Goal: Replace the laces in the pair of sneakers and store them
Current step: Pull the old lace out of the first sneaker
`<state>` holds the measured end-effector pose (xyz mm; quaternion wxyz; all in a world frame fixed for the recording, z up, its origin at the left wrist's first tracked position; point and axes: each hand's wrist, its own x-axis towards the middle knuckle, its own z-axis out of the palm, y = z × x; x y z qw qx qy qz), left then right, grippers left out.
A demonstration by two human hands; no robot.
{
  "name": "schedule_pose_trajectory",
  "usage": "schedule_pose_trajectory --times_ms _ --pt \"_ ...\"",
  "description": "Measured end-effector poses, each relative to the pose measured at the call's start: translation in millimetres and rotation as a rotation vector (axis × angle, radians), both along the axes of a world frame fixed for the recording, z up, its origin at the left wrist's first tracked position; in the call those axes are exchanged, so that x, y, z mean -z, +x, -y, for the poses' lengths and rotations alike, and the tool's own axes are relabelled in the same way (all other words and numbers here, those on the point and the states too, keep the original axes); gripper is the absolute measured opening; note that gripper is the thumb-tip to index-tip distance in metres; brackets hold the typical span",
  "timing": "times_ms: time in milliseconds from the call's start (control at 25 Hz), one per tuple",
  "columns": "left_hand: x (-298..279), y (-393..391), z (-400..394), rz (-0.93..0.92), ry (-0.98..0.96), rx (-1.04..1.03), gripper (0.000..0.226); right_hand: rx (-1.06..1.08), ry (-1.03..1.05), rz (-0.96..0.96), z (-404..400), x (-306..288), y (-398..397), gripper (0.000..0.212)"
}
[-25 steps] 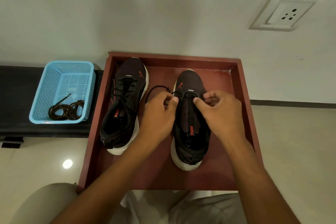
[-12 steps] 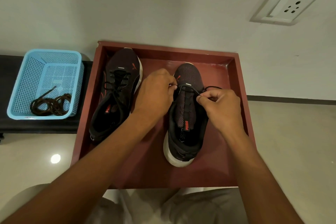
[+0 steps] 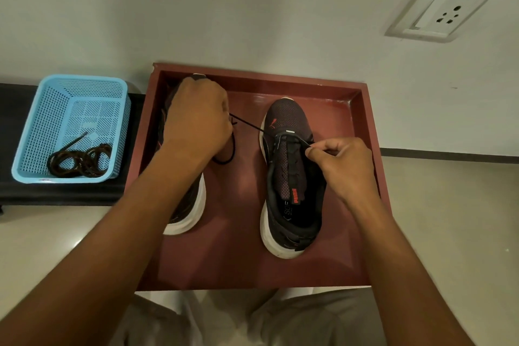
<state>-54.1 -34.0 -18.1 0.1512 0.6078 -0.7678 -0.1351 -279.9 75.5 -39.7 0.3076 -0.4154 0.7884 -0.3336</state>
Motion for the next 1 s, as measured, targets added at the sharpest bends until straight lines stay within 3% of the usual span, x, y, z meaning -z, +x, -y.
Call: schedule_pose_trajectory --times_ms 80,200,320,440,640,840,920,1000 --pt "0 -1 -1 0.026 0.029 0.027 0.011 0.004 0.006 0.013 0 -1 0 0.009" --pt "5 -22 -15 0.087 0.016 0.205 0.032 -0.001 0.015 0.015 0 1 -1 0.007" --pt "17 -43 -31 -0.013 0.06 0.3 0.021 -0.005 0.003 0.022 0 1 -1 0.007" --pt "27 -45 -34 -0.175 0.047 0.237 0.005 0.003 -0.004 0.026 0 0 0 0.01" --pt "14 -31 -22 -0.245 0.029 0.082 0.011 0.014 0.003 0.006 0 -1 1 0.01" --pt "1 2 7 -0.172 0.023 -0.017 0.016 0.013 0.014 -0.004 0 -1 2 0.009" --pt "2 0 5 -0.11 0.035 0.038 0.004 0.011 0.015 -0.006 0 -1 2 0.01" --pt "5 -12 -3 -0.074 0.008 0.139 0.032 0.011 0.014 -0.005 0 -1 1 0.009"
